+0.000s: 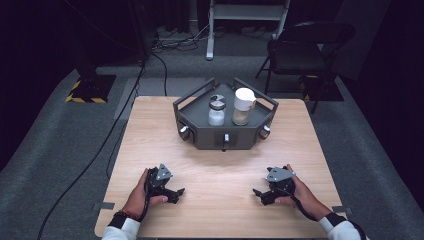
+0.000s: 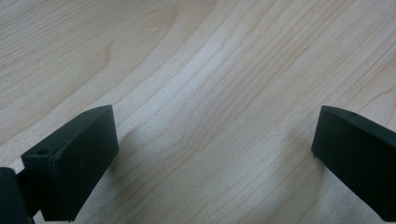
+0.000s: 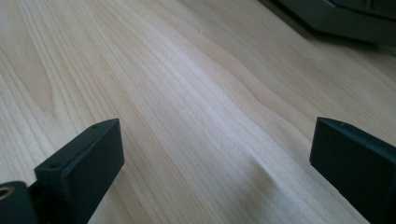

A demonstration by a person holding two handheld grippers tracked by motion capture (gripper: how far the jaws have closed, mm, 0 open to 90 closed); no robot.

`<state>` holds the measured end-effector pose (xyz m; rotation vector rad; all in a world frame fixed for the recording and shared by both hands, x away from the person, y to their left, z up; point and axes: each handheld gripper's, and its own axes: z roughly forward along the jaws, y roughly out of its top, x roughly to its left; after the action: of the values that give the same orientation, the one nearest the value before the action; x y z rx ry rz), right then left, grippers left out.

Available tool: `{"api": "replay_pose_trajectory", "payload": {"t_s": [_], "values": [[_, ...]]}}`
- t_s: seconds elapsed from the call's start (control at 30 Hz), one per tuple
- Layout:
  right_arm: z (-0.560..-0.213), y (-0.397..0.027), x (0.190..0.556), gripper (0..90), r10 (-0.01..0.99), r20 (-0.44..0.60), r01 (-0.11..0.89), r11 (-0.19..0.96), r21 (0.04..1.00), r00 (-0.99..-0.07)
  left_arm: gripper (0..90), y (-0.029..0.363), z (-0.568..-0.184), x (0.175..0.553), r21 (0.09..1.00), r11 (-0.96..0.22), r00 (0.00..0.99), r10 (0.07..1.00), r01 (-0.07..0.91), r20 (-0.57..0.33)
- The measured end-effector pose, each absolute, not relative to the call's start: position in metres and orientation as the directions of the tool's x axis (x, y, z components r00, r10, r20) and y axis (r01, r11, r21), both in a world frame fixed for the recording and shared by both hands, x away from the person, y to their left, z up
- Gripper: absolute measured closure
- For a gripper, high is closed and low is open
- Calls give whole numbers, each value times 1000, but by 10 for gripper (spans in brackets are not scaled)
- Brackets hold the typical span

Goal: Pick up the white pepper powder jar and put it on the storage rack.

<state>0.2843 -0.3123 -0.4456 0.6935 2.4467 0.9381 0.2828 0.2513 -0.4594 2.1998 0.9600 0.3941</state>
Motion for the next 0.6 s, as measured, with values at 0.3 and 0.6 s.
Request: {"api": "replay_pose_trajectory", "payload": {"t_s": [0.3,0.6], "values": [[-450,-316,288,19,600,-175,325,628,707,-780,0,251,-460,282,702,-483,678,735,524,0],[-455,-325,293,1,623,-117,359,583,728,-774,0,251,-460,282,702,-482,677,736,524,0]]}}
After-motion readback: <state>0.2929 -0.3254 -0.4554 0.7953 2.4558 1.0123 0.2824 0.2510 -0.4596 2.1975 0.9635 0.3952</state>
